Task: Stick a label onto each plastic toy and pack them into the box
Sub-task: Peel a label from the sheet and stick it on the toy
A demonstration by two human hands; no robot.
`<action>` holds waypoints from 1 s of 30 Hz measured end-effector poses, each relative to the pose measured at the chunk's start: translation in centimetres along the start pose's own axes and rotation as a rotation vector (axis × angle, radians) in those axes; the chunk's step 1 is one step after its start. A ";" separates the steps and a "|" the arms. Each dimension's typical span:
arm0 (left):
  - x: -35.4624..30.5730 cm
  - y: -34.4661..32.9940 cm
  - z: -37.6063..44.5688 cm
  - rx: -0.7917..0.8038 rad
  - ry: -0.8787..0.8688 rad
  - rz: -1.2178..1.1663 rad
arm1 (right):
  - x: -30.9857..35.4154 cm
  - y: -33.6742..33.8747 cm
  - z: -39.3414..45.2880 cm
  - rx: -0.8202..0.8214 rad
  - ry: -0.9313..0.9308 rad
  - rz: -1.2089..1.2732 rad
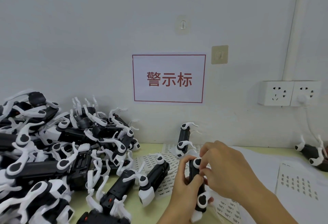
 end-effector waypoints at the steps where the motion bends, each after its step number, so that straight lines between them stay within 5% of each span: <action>1: 0.0 -0.1 0.0 0.004 -0.002 -0.003 | 0.0 0.0 0.0 -0.002 -0.005 -0.002; 30: 0.5 0.3 0.4 0.029 -0.033 -0.011 | 0.4 -0.4 0.4 -0.043 -0.093 -0.084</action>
Point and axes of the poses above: each hand's wrist, its own z-axis towards the middle knuckle, its own y-axis out of the back of the hand, x = y × z, the point moved 9 cm from there along z, towards the middle knuckle, and after that the axes turned 11 degrees about x, right-handed, at the moved point
